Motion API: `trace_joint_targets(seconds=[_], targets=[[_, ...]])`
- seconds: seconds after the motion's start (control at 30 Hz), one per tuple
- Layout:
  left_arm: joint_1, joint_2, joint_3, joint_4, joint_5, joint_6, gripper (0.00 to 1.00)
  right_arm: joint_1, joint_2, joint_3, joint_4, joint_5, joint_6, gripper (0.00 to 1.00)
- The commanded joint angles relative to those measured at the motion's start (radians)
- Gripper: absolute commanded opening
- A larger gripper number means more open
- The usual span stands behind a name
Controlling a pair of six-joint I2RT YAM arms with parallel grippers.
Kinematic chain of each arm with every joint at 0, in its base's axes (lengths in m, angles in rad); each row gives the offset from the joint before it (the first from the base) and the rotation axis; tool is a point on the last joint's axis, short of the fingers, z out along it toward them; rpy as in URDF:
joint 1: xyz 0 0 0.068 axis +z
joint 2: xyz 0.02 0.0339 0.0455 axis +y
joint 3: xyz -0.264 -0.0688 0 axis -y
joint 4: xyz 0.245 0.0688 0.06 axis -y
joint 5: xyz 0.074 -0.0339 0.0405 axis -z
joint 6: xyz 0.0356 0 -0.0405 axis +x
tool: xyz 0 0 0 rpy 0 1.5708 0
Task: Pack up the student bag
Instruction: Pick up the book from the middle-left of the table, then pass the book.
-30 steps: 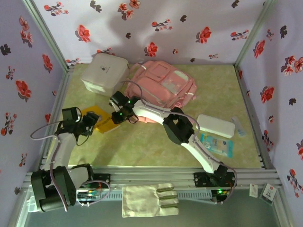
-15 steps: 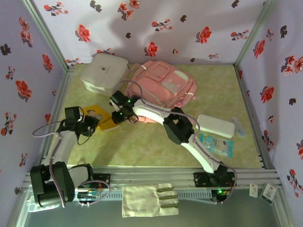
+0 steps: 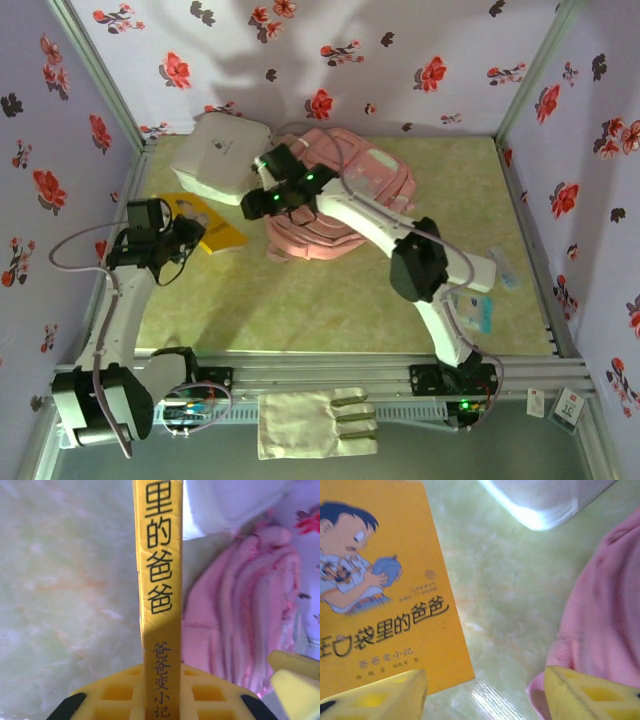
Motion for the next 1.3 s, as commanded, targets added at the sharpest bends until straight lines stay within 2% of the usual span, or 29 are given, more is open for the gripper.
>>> trace_joint_targets(seconds=[0.0,0.13,0.43,0.63,0.73,1.0,1.27], targets=[[-0.052,-0.005,0.091,0.025,0.033,0.056,0.0,-0.049,-0.096,-0.091,0.089,-0.047,0.026,0.7],[-0.135,0.04,0.149,0.131,0.122,0.063,0.0,-0.123,-0.182,-0.222,0.179,-0.109,0.055,0.79],[-0.293,0.229,0.222,0.482,0.301,-0.04,0.0,-0.29,-0.313,-0.421,0.425,-0.321,0.168,0.87],[-0.331,0.335,0.25,0.735,0.404,-0.189,0.0,-0.411,-0.37,-0.517,0.603,-0.457,0.286,0.92],[-0.343,0.369,0.287,0.768,0.427,-0.216,0.0,-0.462,-0.374,-0.534,0.685,-0.529,0.376,0.93],[-0.35,0.432,0.314,0.941,0.511,-0.335,0.0,-0.484,-0.323,-0.463,0.734,-0.637,0.499,0.94],[-0.351,0.462,0.328,0.95,0.529,-0.34,0.0,-0.474,-0.282,-0.446,0.896,-0.712,0.664,0.92]])
